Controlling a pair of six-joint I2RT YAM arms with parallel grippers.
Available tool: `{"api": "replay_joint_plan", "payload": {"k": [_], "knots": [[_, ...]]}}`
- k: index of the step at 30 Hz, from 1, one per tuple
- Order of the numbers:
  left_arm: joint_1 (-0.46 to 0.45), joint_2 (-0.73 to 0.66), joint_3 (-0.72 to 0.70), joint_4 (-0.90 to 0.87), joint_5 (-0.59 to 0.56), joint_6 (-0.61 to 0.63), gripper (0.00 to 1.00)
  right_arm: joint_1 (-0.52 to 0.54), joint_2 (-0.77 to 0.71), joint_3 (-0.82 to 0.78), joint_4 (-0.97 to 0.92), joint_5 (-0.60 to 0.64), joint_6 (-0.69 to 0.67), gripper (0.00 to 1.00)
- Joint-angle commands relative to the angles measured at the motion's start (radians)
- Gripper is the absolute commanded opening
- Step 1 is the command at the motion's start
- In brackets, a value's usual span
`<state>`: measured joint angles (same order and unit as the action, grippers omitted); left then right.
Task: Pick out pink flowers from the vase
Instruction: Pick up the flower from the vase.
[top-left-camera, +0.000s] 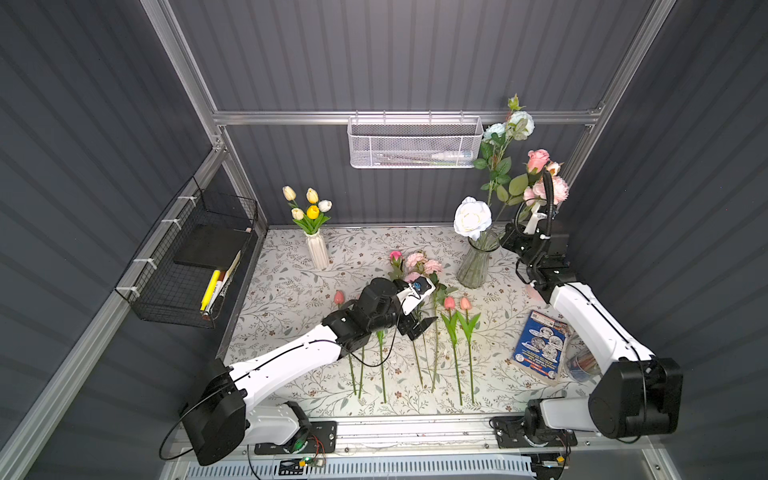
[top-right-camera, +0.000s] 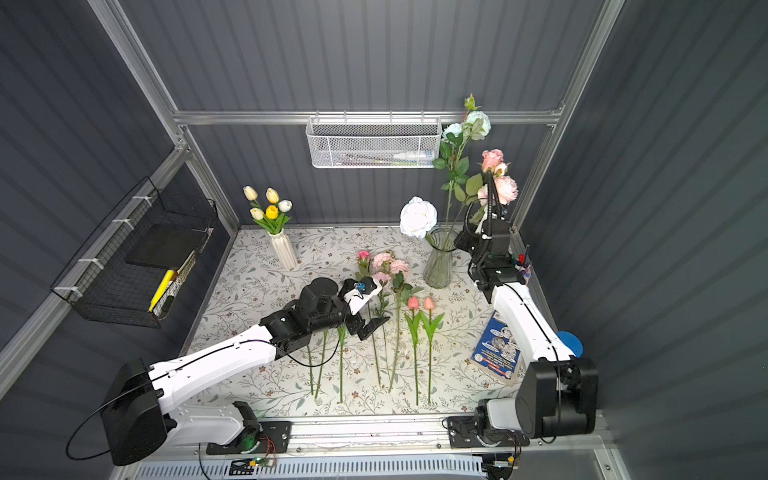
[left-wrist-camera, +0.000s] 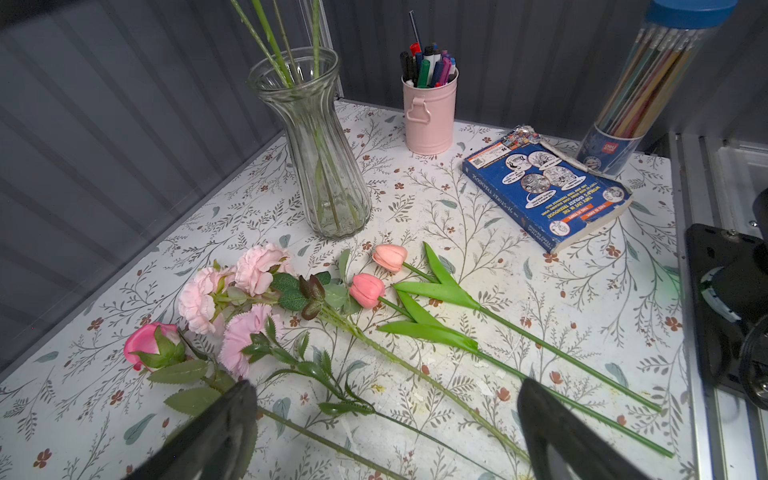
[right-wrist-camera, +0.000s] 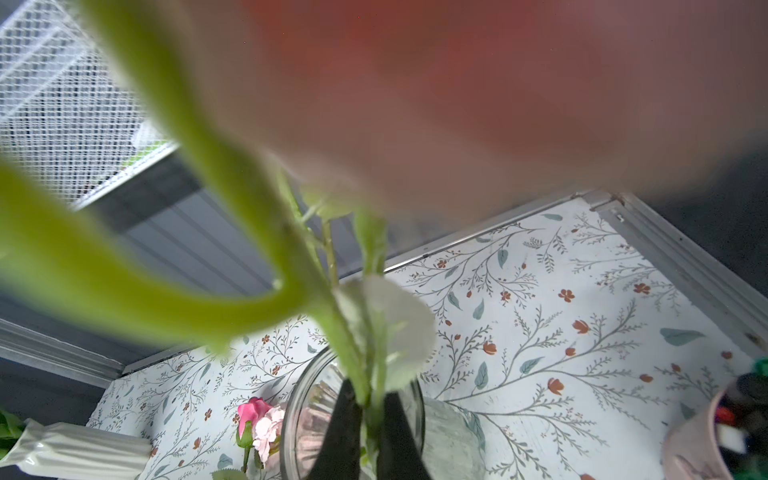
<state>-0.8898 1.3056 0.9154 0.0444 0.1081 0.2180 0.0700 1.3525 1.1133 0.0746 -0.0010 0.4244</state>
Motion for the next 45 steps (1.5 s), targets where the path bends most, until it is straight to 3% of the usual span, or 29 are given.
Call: {"api": "replay_joint_plan", "payload": {"k": [1, 15, 32, 45], "knots": [[-0.006, 0.012, 0.034, -0.009, 0.012, 0.017, 0.99, 0.004, -0.037, 0.05, -0.067, -0.017, -0.106, 0.0], [-0.006, 0.014, 0.033, -0.009, 0.007, 0.021, 0.99, 0.007, -0.115, 0.1, -0.124, 0.021, -0.26, 0.0], [-0.005, 0.007, 0.029, -0.006, -0.004, 0.027, 0.99, 0.007, -0.177, 0.344, -0.25, 0.06, -0.377, 0.0], [-0.006, -0.003, 0.025, -0.008, -0.033, 0.034, 0.99, 0.012, -0.26, 0.466, -0.343, 0.02, -0.352, 0.0]]}}
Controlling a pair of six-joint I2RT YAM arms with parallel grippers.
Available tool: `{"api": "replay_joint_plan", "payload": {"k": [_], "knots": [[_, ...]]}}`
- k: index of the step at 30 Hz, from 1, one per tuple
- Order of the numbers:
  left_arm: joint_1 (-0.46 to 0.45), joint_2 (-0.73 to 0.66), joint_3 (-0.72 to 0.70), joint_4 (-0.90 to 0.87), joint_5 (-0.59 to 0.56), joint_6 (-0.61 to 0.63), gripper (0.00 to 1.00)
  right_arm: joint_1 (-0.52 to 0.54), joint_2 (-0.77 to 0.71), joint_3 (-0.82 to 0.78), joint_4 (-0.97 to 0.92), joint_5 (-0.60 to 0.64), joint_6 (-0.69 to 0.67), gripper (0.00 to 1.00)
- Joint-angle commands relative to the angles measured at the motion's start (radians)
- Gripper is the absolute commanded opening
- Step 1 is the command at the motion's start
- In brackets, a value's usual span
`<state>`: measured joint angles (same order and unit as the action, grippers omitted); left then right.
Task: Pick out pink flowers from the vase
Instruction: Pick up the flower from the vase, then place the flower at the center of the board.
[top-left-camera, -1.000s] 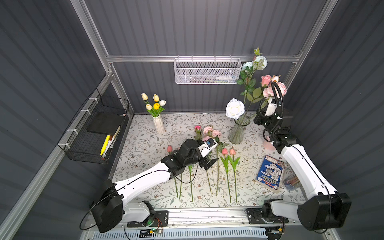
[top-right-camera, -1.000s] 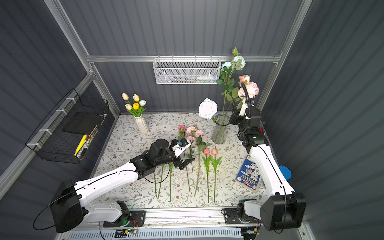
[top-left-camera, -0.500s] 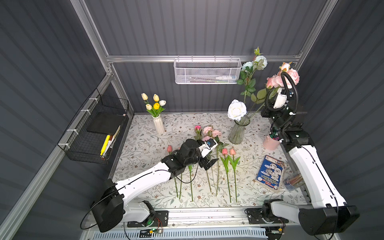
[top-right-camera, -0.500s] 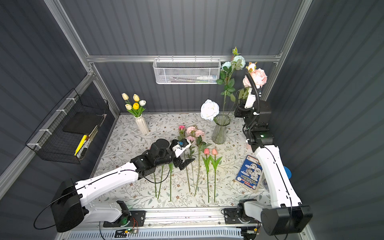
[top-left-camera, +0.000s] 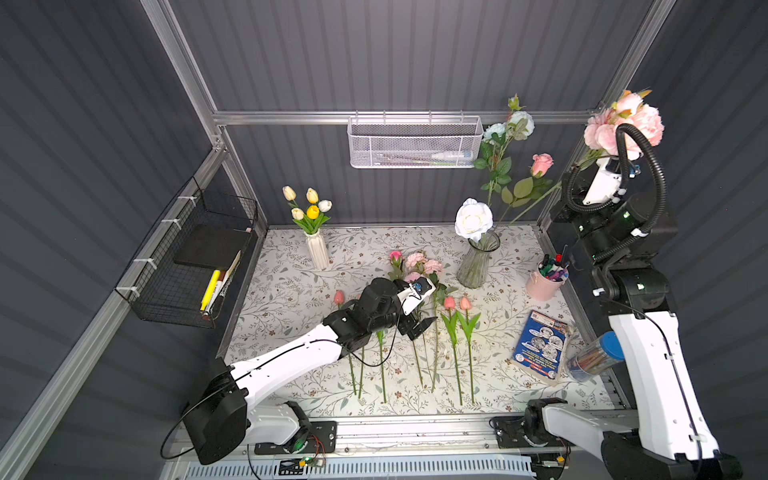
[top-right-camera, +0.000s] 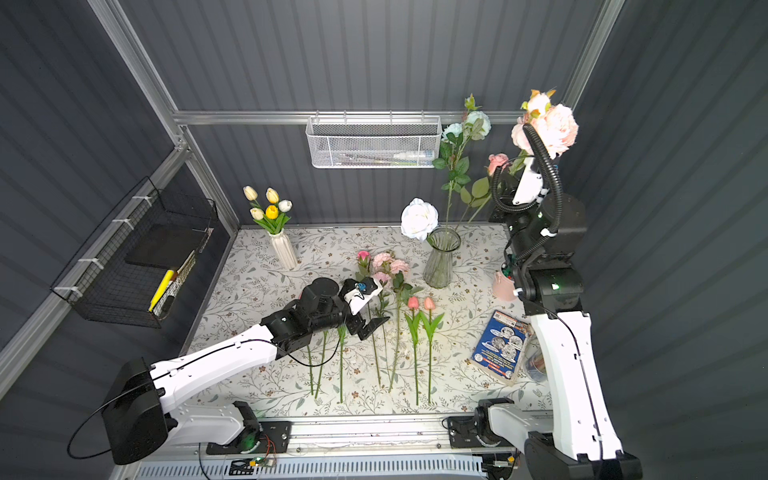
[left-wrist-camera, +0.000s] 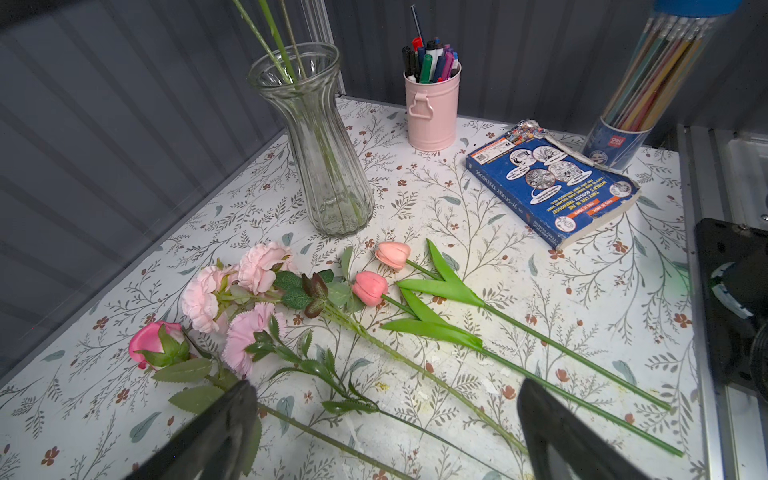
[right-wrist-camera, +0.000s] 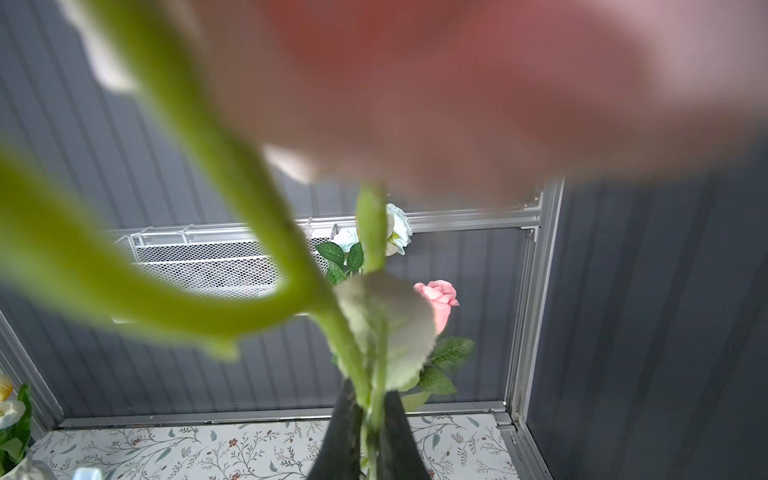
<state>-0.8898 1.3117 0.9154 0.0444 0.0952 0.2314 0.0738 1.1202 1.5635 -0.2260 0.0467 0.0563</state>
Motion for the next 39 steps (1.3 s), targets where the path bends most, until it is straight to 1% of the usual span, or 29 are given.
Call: {"api": "replay_joint_plan", "payload": {"k": [1, 6, 8, 12, 14, 18, 22, 24, 27, 31, 35, 39], "knots": [[-0.007, -0.009, 0.025, -0.008, -0.027, 0.023, 0.99, 0.018, -0.043, 0.009, -0.057, -0.026, 0.02, 0.0], [-0.008, -0.03, 0.011, 0.009, -0.098, 0.025, 0.99, 0.097, -0.13, -0.04, -0.138, -0.031, 0.026, 0.0], [-0.007, -0.05, 0.0, 0.025, -0.148, 0.022, 0.99, 0.138, -0.154, -0.045, -0.194, -0.036, 0.022, 0.0], [-0.008, -0.111, -0.043, 0.076, -0.294, -0.003, 0.99, 0.214, -0.195, -0.042, -0.289, -0.061, -0.007, 0.0], [-0.006, -0.143, -0.053, 0.078, -0.362, -0.02, 0.99, 0.238, -0.207, -0.037, -0.312, -0.109, -0.01, 0.0], [-0.005, -0.234, -0.046, 0.015, -0.468, -0.017, 0.99, 0.29, -0.207, -0.008, -0.375, -0.206, -0.033, 0.0], [-0.005, -0.313, -0.053, -0.058, -0.602, 0.039, 0.99, 0.339, -0.201, -0.017, -0.372, -0.3, -0.029, 0.0], [-0.002, -0.344, -0.083, -0.059, -0.685, 0.068, 0.99, 0.385, -0.184, -0.015, -0.368, -0.31, -0.034, 0.0], [-0.003, -0.396, -0.145, -0.028, -0.772, 0.092, 0.99, 0.486, -0.126, 0.013, -0.384, -0.284, -0.059, 0.0], [-0.003, -0.44, -0.214, 0.053, -0.828, 0.144, 0.99, 0.634, 0.023, 0.11, -0.456, -0.159, -0.056, 0.0], [-0.003, -0.452, -0.247, 0.11, -0.849, 0.198, 0.99, 0.684, 0.242, 0.305, -0.595, -0.104, -0.011, 0.0], [-0.003, -0.465, -0.261, 0.124, -0.841, 0.199, 0.99, 0.693, 0.354, 0.339, -0.562, -0.086, 0.066, 0.0]]}}
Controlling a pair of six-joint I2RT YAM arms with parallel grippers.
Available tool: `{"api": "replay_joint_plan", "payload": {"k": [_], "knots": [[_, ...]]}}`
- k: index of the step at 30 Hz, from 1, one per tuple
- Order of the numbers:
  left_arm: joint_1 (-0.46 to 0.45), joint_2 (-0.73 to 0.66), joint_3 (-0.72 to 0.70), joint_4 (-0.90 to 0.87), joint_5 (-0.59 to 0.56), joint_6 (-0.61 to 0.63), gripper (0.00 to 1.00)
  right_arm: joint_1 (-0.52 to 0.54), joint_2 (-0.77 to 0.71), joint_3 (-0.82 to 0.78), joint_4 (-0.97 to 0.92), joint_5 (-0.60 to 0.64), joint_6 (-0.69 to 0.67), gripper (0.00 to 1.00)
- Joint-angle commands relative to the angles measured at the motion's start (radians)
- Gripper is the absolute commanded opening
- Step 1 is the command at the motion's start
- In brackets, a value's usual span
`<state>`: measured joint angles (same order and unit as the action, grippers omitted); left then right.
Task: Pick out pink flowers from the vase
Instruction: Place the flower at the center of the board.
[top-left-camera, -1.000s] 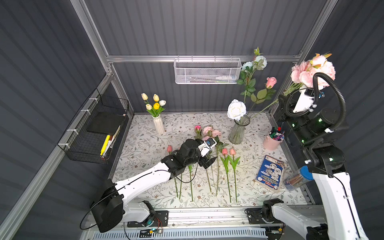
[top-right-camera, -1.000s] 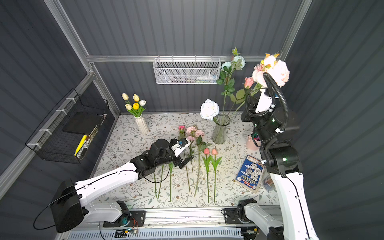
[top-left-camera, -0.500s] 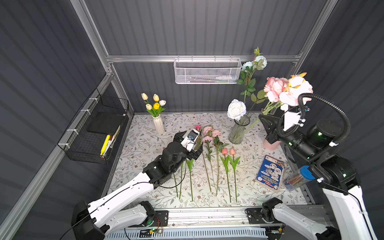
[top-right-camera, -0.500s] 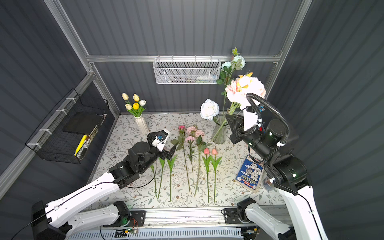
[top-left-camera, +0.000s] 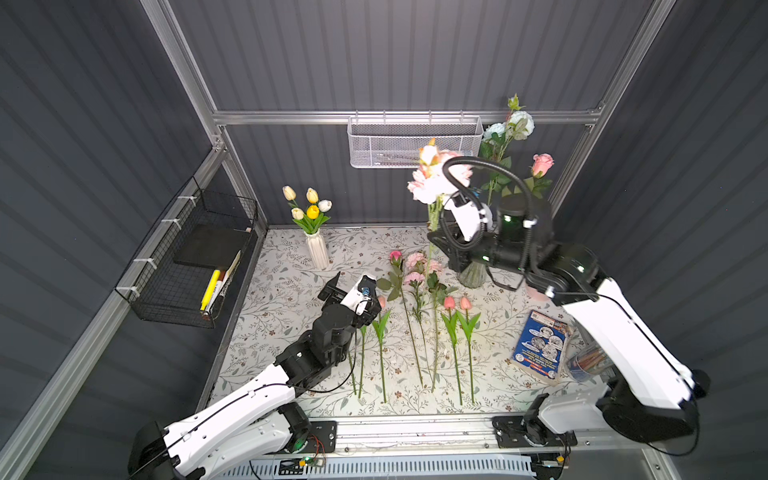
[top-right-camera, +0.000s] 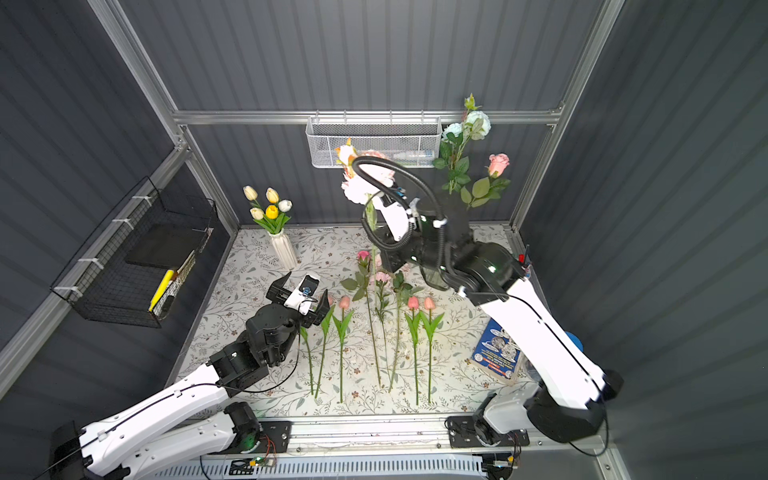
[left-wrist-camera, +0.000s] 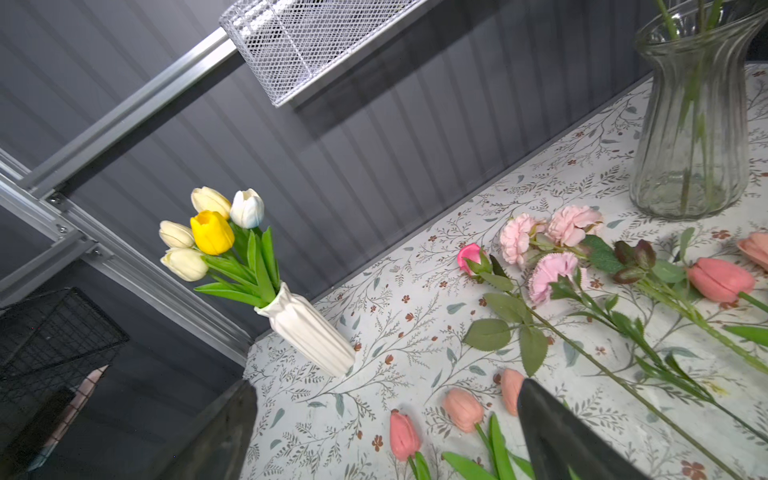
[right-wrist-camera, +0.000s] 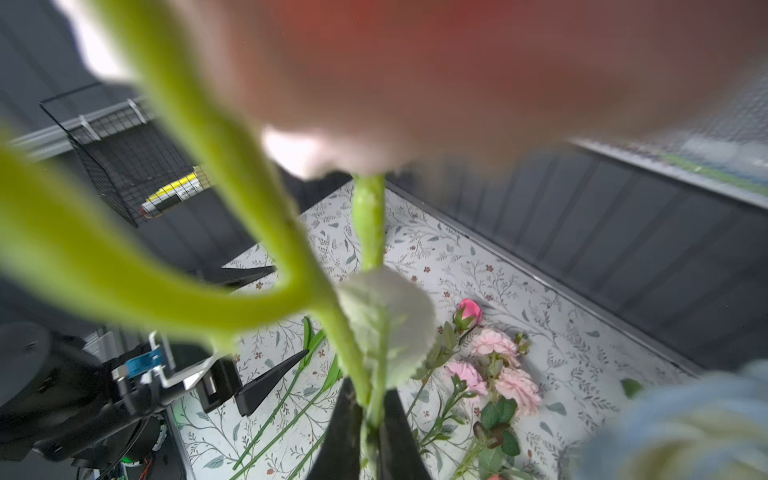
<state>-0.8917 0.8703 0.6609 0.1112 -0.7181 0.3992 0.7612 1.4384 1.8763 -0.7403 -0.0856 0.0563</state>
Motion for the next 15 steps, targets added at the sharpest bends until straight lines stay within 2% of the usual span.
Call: {"api": "replay_joint_plan", "payload": {"k": [1, 6, 8, 13, 15], "knots": [[-0.002, -0.025, -0.006, 0.058, -0.024, 0.031, 0.99, 0.001, 0.068, 0.033, -0.049, 0.037, 0.107, 0.0], [-0.003, -0.038, -0.011, 0.058, -0.006, 0.032, 0.99, -0.022, 0.315, 0.217, -0.254, -0.034, 0.235, 0.0], [-0.003, -0.035, -0.008, 0.056, 0.003, 0.033, 0.99, -0.041, 0.401, 0.279, -0.31, -0.104, 0.295, 0.0], [-0.003, -0.028, 0.001, 0.045, 0.021, 0.029, 0.99, -0.088, 0.546, 0.324, -0.334, -0.265, 0.358, 0.0], [-0.003, -0.03, 0.003, 0.04, 0.028, 0.023, 0.99, -0.091, 0.594, 0.328, -0.356, -0.28, 0.356, 0.0]]}}
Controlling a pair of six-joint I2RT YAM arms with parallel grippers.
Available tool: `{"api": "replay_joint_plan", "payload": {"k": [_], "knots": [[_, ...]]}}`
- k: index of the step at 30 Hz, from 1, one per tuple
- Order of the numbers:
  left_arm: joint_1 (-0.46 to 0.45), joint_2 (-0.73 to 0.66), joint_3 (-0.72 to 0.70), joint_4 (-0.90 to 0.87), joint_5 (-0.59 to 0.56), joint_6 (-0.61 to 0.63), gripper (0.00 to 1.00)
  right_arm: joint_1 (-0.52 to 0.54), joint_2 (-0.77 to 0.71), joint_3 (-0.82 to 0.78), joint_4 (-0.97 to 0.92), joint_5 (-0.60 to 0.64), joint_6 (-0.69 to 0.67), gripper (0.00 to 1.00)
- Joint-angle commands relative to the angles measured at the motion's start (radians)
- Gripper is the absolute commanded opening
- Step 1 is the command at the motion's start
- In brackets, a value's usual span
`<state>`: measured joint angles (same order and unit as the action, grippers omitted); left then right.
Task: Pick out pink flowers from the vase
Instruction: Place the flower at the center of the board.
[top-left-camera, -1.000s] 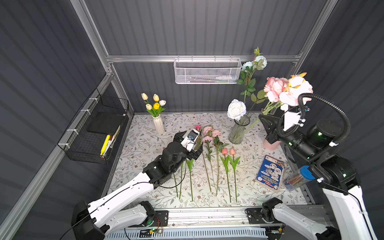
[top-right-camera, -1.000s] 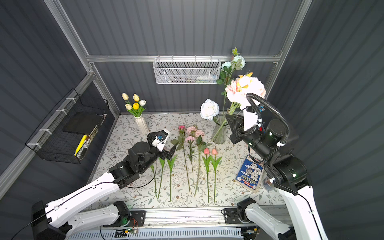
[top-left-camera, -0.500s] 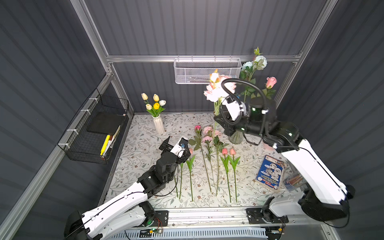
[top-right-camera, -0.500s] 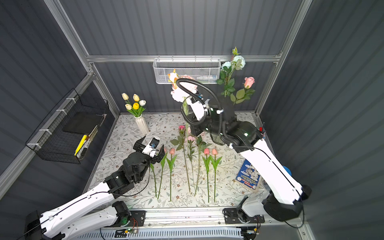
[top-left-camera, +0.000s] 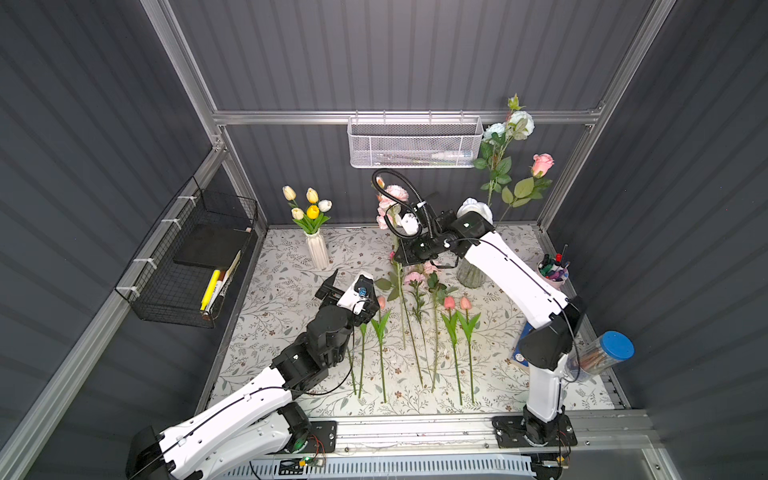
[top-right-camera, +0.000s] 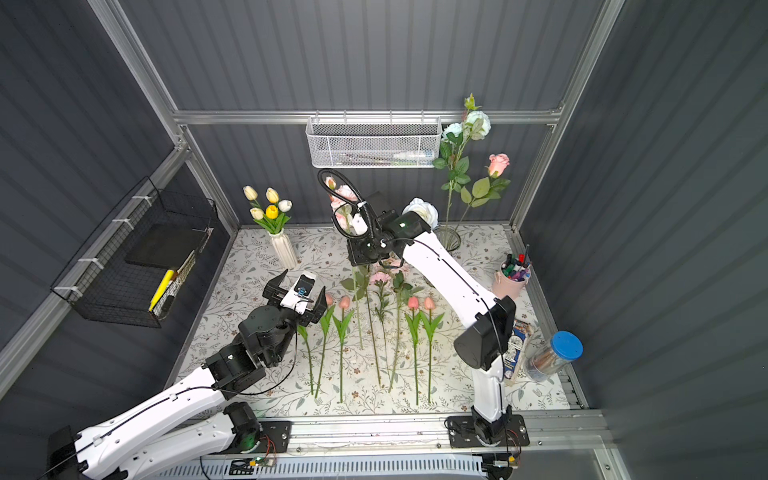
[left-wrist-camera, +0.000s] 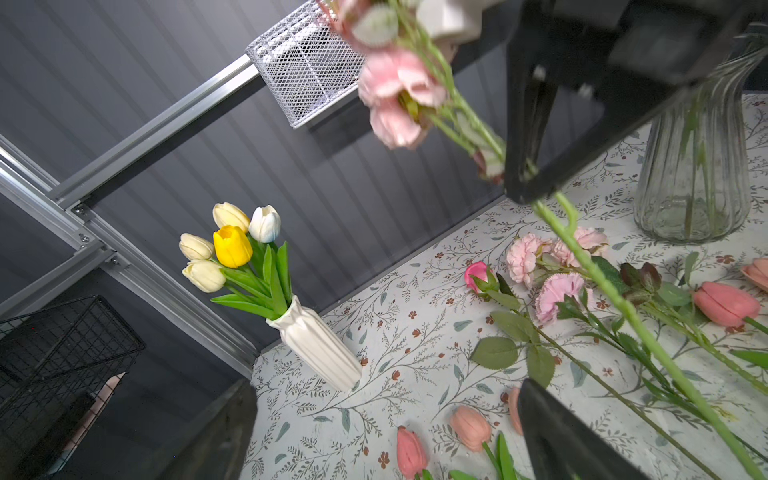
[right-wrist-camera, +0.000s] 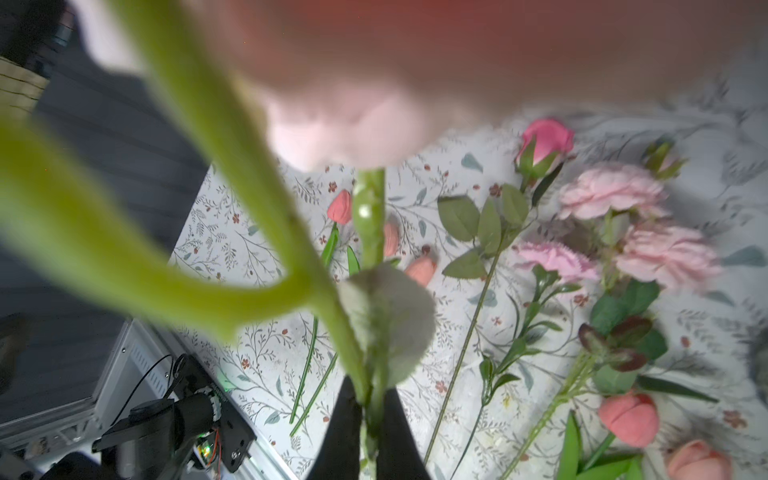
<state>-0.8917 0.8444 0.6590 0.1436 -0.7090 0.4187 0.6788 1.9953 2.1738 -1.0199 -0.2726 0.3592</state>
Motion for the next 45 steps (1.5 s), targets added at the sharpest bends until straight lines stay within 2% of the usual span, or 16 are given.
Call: {"api": "replay_joint_plan", "payload": {"k": [1, 6, 18, 23, 26, 34, 45], "knots": [[-0.003, -0.003, 0.005, 0.006, 0.023, 0.002, 0.99, -0.008, 0.054, 0.028, -0.083, -0.101, 0.051, 0.0], [-0.003, 0.003, 0.013, -0.005, 0.041, -0.006, 0.99, -0.013, 0.141, 0.01, -0.115, -0.075, 0.057, 0.0], [-0.003, 0.022, 0.016, -0.021, 0.072, -0.005, 0.99, -0.034, 0.303, -0.006, -0.062, -0.053, 0.122, 0.0], [-0.003, 0.031, 0.019, -0.018, 0.081, -0.004, 0.99, -0.035, 0.248, -0.069, -0.003, 0.064, 0.124, 0.0], [-0.003, 0.038, 0.022, -0.018, 0.086, -0.006, 0.99, -0.035, 0.217, -0.136, 0.052, 0.054, 0.124, 0.0], [-0.003, 0.044, 0.019, -0.018, 0.088, -0.006, 0.99, -0.034, 0.248, -0.205, 0.109, 0.038, 0.186, 0.02], [-0.003, 0.051, 0.02, -0.021, 0.091, -0.006, 0.99, -0.035, 0.315, -0.178, 0.155, 0.067, 0.198, 0.1]]}}
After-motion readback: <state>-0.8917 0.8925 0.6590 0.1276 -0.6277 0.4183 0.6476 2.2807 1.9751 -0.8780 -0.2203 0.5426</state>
